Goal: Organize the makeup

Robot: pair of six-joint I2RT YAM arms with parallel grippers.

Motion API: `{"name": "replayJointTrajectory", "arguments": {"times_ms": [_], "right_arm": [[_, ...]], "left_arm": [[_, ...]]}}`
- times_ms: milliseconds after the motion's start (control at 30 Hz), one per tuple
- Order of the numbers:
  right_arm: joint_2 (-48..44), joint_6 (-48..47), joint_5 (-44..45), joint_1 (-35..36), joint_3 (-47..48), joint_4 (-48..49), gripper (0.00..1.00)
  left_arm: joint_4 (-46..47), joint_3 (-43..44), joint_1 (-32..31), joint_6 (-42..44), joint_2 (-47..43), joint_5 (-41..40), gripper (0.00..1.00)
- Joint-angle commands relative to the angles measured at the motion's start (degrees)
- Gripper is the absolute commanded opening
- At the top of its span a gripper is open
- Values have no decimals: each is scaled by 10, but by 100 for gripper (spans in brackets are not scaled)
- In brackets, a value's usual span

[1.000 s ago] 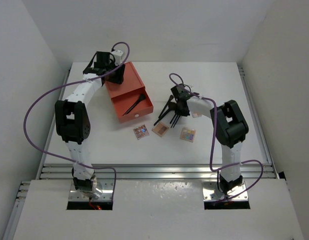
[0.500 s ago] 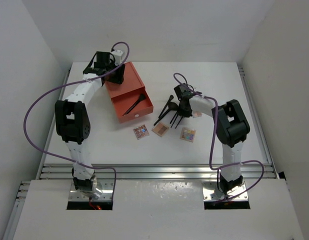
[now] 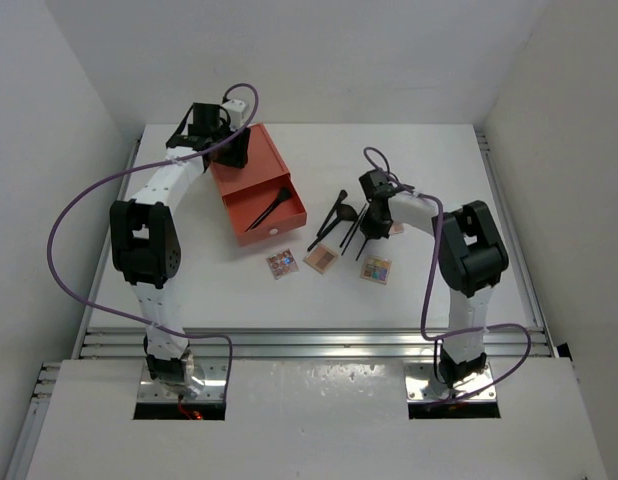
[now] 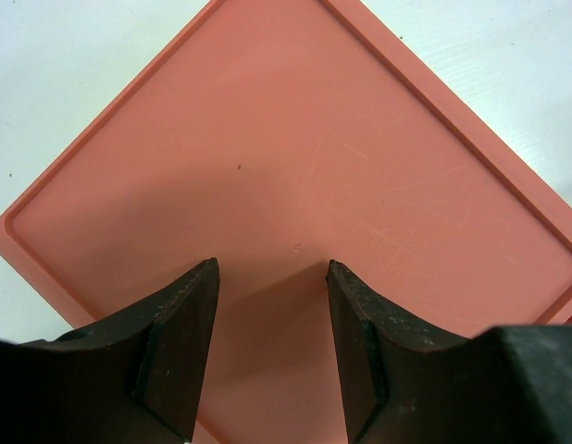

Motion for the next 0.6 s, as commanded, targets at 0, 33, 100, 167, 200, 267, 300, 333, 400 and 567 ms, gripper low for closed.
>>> {"name": "replayJointTrajectory", "arguments": {"times_ms": [0, 33, 100, 167, 200, 267, 300, 333, 400, 567], "right_arm": [[-23, 3, -5, -11, -48, -14, 0], [-29, -25, 5, -11, -49, 0, 0], [-53, -72, 13, -7, -47, 34, 0], [-66, -134, 23, -8, -46, 52, 0], [-91, -149, 25, -9, -50, 84, 0], [-116, -202, 38, -9, -54, 105, 0], [-130, -209, 42, -10, -51, 122, 0], [-147, -226, 46, -7, -50, 125, 0], [-173, -257, 45, -4, -60, 186, 0], [-208, -456, -123, 7, -57, 320, 0]], "left_arm": [[-12, -8, 5, -11, 11, 11, 56], [-12, -8, 5, -11, 11, 11, 56], [-12, -8, 5, -11, 11, 11, 56], [-12, -8, 5, -17, 11, 11, 56], [-12, -8, 5, -17, 11, 17, 56], [-7, -8, 5, -17, 11, 17, 56], [-7, -8, 5, -17, 11, 17, 56], [-7, -8, 5, -17, 11, 17, 56], [-7, -8, 5, -17, 11, 17, 56], [-7, -8, 5, -17, 11, 17, 56]]}}
